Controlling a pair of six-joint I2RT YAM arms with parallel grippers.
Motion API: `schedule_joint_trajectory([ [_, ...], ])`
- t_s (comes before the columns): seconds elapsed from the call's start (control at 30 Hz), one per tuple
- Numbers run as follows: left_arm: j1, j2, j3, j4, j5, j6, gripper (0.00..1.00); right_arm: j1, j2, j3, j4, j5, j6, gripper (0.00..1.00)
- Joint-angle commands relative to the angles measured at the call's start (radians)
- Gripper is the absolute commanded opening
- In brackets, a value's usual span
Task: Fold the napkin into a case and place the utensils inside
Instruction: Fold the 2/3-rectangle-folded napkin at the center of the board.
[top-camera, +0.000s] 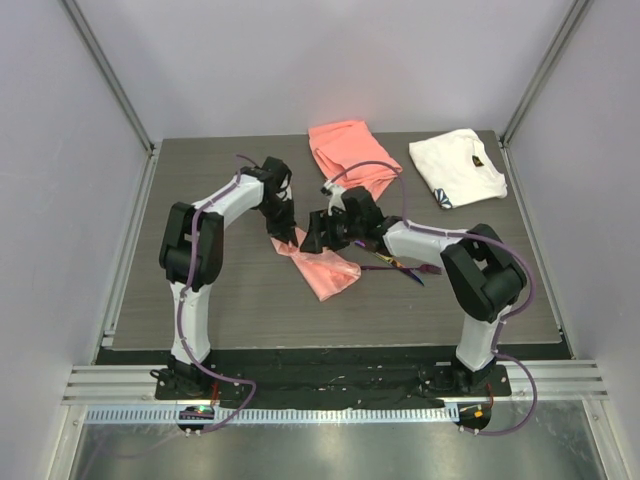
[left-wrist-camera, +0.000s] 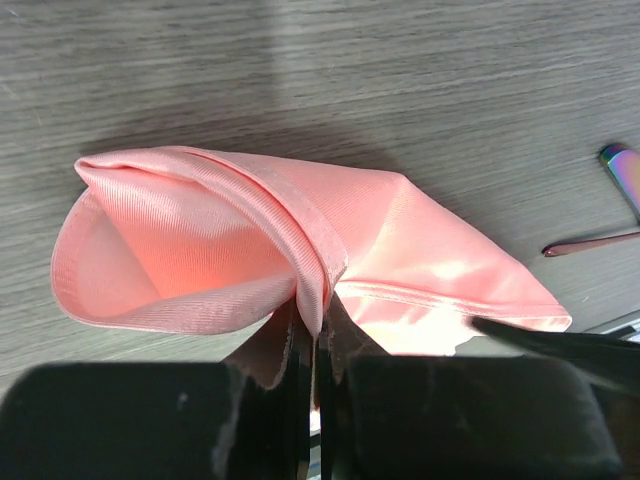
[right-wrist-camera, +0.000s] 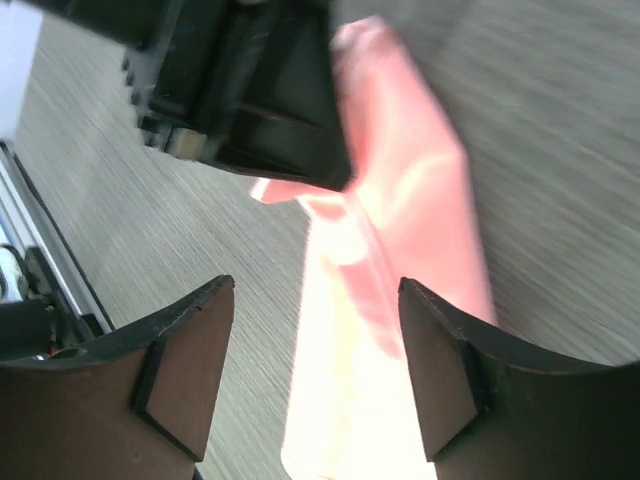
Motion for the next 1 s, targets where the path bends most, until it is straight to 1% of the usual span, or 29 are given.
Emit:
schedule_joint_trajectory([
  [0.0,0.015,-0.014,0.020,0.027,0.032,0.042,0.00,-0.096,-0.079,-0.056,0.020,-0.043,0.032,0.68],
  [0.03,0.017,-0.016,0.018,0.032,0.040,0.045,0.00,-0.110,-0.084,-0.065,0.020,-0.050,0.031,0.60],
  [0.13,0.021,-0.014,0.018,0.040,0.054,0.045,0.00,-0.150,-0.096,-0.108,0.032,-0.070,0.054,0.46],
  [0.23,0.029,-0.013,0.018,0.044,0.069,0.045,0.00,-0.169,-0.125,-0.166,0.040,-0.047,0.055,0.46],
  [0.3,0.030,-0.011,0.021,0.043,0.075,0.043,0.00,-0.179,-0.139,-0.207,0.057,-0.047,0.072,0.44],
  [0.43,0.035,-0.016,0.021,0.047,0.079,0.037,0.00,-0.181,-0.159,-0.253,0.075,-0.075,0.092,0.32],
  [0.67,0.037,-0.022,0.004,0.072,0.083,0.013,0.00,-0.164,-0.177,-0.313,0.116,-0.110,0.136,0.19],
  [0.83,0.037,-0.027,-0.010,0.087,0.097,0.001,0.01,-0.129,-0.189,-0.300,0.098,-0.067,0.123,0.19],
  [0.93,0.037,-0.042,-0.022,0.099,0.103,-0.004,0.11,-0.115,-0.177,-0.272,0.061,-0.056,0.103,0.20],
  [0.97,0.037,-0.048,-0.031,0.109,0.102,-0.007,0.21,-0.113,-0.167,-0.269,0.061,-0.059,0.106,0.20],
])
